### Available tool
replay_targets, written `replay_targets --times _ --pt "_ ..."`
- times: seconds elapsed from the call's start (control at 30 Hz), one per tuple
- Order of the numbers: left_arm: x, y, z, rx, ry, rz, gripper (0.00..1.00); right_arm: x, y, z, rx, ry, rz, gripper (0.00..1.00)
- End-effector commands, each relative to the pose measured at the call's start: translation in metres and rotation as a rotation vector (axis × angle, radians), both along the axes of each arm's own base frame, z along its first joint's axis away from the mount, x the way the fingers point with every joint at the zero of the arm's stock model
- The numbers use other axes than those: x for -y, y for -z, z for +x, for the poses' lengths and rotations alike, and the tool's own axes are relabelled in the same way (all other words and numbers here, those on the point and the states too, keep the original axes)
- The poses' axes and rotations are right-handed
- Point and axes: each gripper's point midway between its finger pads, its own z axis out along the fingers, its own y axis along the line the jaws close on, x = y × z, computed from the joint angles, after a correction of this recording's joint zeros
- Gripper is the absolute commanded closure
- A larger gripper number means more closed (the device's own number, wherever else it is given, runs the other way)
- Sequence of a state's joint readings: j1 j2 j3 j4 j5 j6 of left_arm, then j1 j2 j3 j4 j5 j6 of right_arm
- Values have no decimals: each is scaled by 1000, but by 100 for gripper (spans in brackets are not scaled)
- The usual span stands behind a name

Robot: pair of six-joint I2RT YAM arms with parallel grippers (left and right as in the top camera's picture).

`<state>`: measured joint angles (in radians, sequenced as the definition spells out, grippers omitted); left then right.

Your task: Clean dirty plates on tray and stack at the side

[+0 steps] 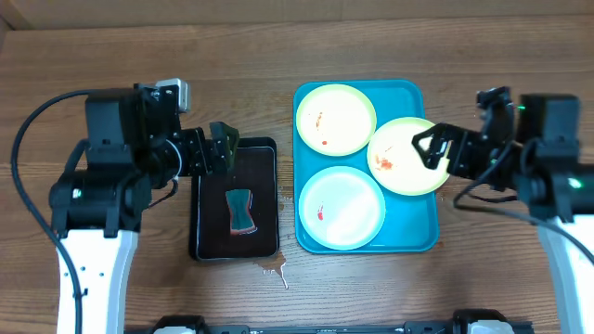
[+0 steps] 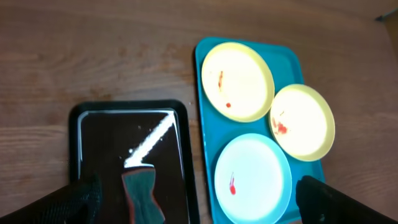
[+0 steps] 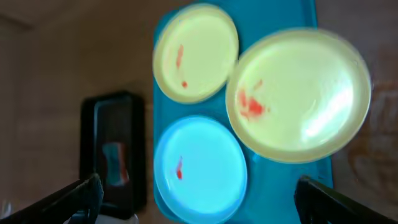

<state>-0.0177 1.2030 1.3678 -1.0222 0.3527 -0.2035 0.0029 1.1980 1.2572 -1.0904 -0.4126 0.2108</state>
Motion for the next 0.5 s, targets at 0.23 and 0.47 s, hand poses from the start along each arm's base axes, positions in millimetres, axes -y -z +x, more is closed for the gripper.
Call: replay_targets --times 0.23,0.47 --pt "7 21 -4 -122 34 -22 0 -18 111 -21 -214 84 -225 1" --pt "-7 82 -25 -372 -64 132 10 -22 108 -9 -147 85 -237 1"
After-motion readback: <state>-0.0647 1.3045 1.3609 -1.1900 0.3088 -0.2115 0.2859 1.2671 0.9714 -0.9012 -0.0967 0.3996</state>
